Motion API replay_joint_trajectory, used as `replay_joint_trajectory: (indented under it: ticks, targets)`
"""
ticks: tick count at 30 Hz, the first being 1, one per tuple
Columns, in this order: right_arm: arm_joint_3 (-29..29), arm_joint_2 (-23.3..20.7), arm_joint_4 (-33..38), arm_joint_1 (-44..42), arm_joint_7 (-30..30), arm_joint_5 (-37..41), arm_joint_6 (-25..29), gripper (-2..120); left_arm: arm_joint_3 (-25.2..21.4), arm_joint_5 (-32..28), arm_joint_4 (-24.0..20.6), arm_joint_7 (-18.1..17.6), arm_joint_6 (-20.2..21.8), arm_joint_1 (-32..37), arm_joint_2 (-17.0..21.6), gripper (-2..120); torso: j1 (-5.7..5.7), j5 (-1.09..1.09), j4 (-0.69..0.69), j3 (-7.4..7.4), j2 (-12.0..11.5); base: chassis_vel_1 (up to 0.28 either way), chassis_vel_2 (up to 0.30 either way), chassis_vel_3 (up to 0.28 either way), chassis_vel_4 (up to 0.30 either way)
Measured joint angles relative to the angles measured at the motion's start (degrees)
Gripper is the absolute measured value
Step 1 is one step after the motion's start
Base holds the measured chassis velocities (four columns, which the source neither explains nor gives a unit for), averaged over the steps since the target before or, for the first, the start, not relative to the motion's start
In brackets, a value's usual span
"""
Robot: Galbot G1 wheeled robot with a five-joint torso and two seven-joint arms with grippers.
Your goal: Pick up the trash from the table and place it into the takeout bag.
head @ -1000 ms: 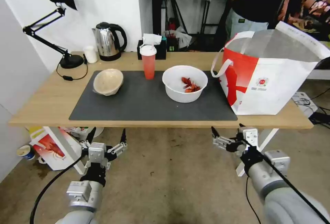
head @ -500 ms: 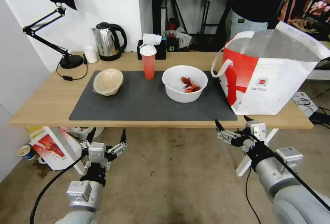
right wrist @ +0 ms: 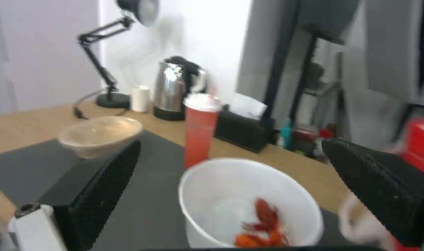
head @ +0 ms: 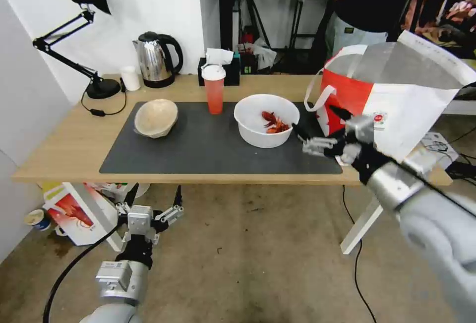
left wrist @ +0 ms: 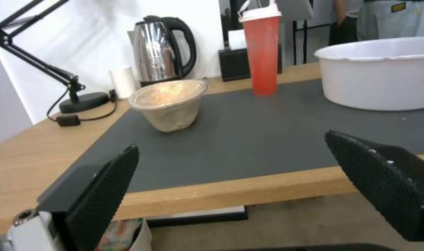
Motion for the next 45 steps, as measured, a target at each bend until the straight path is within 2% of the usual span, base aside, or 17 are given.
replay_joint_trajectory:
  ticks: [1, 6, 7, 11, 12, 15, 16, 19, 21, 24, 25, 29, 36, 45]
  targets:
    - [0.00, 0.00, 0.00, 0.00, 0.00, 0.00, 0.00, 100, 0.00, 0.00, 0.00, 0.00, 0.00, 0.00, 0.00, 100, 0.00, 0.00, 0.00, 0.00, 0.00, 0.000, 0.000, 0.000, 0.000]
    - [-9.85, -3.53, -4.79, 10.98, -2.18, 5.44, -1.05, 100, -0.01, 0.00, 0.00, 0.00, 0.00, 0.00, 0.01, 100, 0.00, -0.02, 0.00, 0.00, 0.00, 0.000, 0.000, 0.000, 0.000]
    - [-9.85, -3.53, -4.79, 10.98, -2.18, 5.44, -1.05, 100, -0.01, 0.00, 0.00, 0.00, 0.00, 0.00, 0.01, 100, 0.00, -0.02, 0.00, 0.00, 0.00, 0.000, 0.000, 0.000, 0.000]
    - [-16.84, -3.95, -9.11, 21.66, -4.38, 12.71, -3.54, 100, 0.00, 0.00, 0.00, 0.00, 0.00, 0.00, 0.01, 100, 0.00, -0.02, 0.00, -0.01, 0.00, 0.000, 0.000, 0.000, 0.000]
    - [-16.84, -3.95, -9.11, 21.66, -4.38, 12.71, -3.54, 100, 0.00, 0.00, 0.00, 0.00, 0.00, 0.00, 0.01, 100, 0.00, -0.02, 0.00, -0.01, 0.00, 0.000, 0.000, 0.000, 0.000]
    - [-23.28, -3.69, -13.09, 30.57, -6.10, 14.83, -5.63, 100, 0.00, 0.00, 0.00, 0.00, 0.00, -0.01, 0.00, 100, 0.00, -0.02, 0.00, -0.01, 0.00, 0.000, 0.000, 0.000, 0.000]
    - [-23.28, -3.69, -13.09, 30.57, -6.10, 14.83, -5.63, 100, 0.00, 0.00, 0.00, 0.00, 0.00, -0.01, 0.00, 100, 0.00, -0.02, 0.00, -0.01, 0.00, 0.000, 0.000, 0.000, 0.000]
    - [-30.34, -2.44, -17.74, 39.52, -8.37, 15.28, -8.80, 100, -0.01, 0.00, 0.00, 0.00, 0.00, 0.00, 0.01, 100, 0.00, 0.03, -0.02, 0.00, 0.00, 0.000, 0.000, 0.000, 0.000]
    - [-31.78, -1.97, -18.85, 41.89, -9.07, 15.37, -9.94, 100, 0.00, 0.00, 0.00, 0.00, 0.00, 0.00, 0.00, 100, 0.01, 0.02, 0.00, 0.00, 0.00, 0.000, 0.000, 0.000, 0.000]
    - [-37.41, 0.42, -24.66, 51.67, -11.99, 15.96, -14.30, 100, -0.02, 0.00, 0.00, -0.02, 0.00, 0.00, 0.00, 100, 0.01, -0.01, 0.01, 0.00, 0.01, 0.000, 0.000, 0.000, 0.000]
    - [-37.41, 0.42, -24.66, 51.67, -11.99, 15.96, -14.30, 100, -0.02, 0.00, 0.00, -0.02, 0.00, 0.00, 0.00, 100, 0.01, -0.01, 0.01, 0.00, 0.01, 0.000, 0.000, 0.000, 0.000]
    - [-42.71, 4.29, -32.01, 59.26, -15.25, 15.86, -17.83, 100, -0.01, 0.00, 0.00, 0.00, 0.00, 0.00, 0.01, 100, 0.00, 0.00, 0.00, -0.01, 0.00, 0.000, 0.000, 0.000, 0.000]
    - [-47.57, 8.96, -37.89, 61.72, -18.20, 9.59, -18.13, 100, 0.00, 0.00, 0.00, 0.00, 0.00, 0.00, 0.00, 100, 0.00, 0.00, 0.00, 0.00, 0.00, 0.000, 0.000, 0.000, 0.000]
    - [-52.49, 12.09, -40.86, 62.41, -16.58, 6.31, -18.10, 100, 0.00, 0.00, 0.00, 0.00, 0.00, 0.00, 0.00, 100, 0.00, 0.00, 0.00, -0.01, 0.00, 0.000, 0.000, 0.000, 0.000]
